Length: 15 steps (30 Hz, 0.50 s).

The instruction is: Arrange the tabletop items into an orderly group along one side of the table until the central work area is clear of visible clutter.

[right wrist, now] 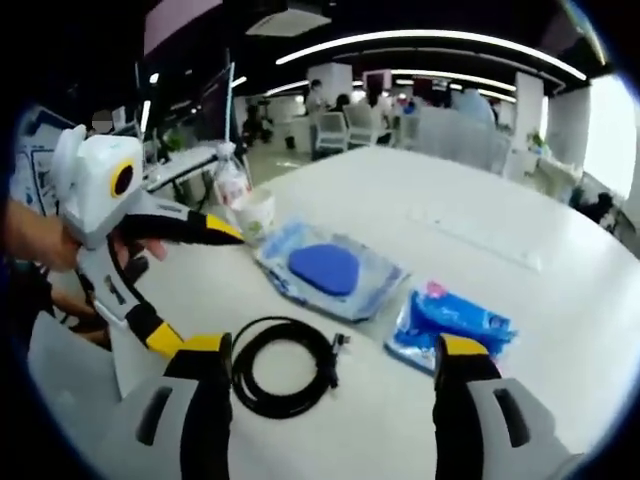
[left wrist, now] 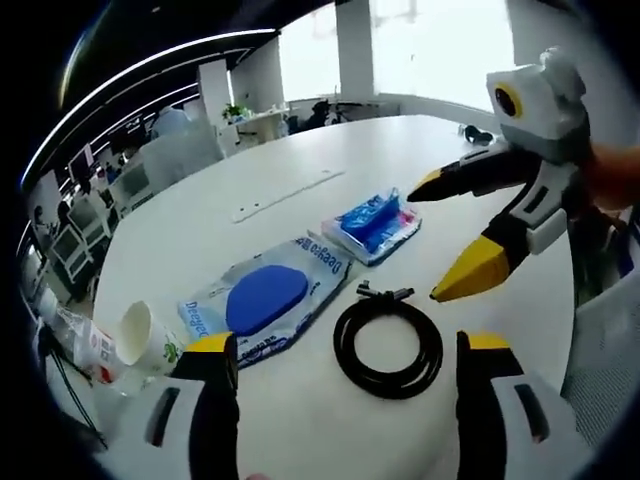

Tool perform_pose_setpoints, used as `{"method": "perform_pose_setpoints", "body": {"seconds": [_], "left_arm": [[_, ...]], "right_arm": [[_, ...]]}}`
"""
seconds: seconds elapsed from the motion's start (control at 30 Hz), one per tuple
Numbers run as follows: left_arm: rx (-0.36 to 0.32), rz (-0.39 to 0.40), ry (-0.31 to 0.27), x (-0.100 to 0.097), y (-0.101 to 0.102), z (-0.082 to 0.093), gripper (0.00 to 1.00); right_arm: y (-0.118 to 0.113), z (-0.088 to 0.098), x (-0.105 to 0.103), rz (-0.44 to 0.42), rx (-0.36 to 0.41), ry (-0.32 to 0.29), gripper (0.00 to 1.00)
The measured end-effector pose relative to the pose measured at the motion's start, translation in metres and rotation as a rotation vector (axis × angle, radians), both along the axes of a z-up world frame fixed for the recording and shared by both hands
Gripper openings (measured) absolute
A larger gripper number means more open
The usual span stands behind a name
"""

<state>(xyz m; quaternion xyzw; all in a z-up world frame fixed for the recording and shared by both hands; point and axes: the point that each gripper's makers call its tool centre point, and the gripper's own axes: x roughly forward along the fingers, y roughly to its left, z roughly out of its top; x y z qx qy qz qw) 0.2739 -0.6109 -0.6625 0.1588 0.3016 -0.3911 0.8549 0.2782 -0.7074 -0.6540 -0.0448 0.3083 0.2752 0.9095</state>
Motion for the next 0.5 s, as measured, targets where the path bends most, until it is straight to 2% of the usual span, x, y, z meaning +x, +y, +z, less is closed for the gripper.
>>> {"method": "perform_pose_setpoints", "body": {"seconds": [0.27, 0.5], "left_arm": [[0.012, 0.041, 0.004, -0.006, 0.016, 0.007, 0.98], [-0.001, 0.071, 0.000, -0.013, 0.026, 0.013, 0.99]], "right_arm": [[0.004, 0.005, -0.007, 0.019, 0.007, -0.004, 0.88], [0.008, 0.009, -0.015, 0.045, 0.003, -0.011, 0.92]]}}
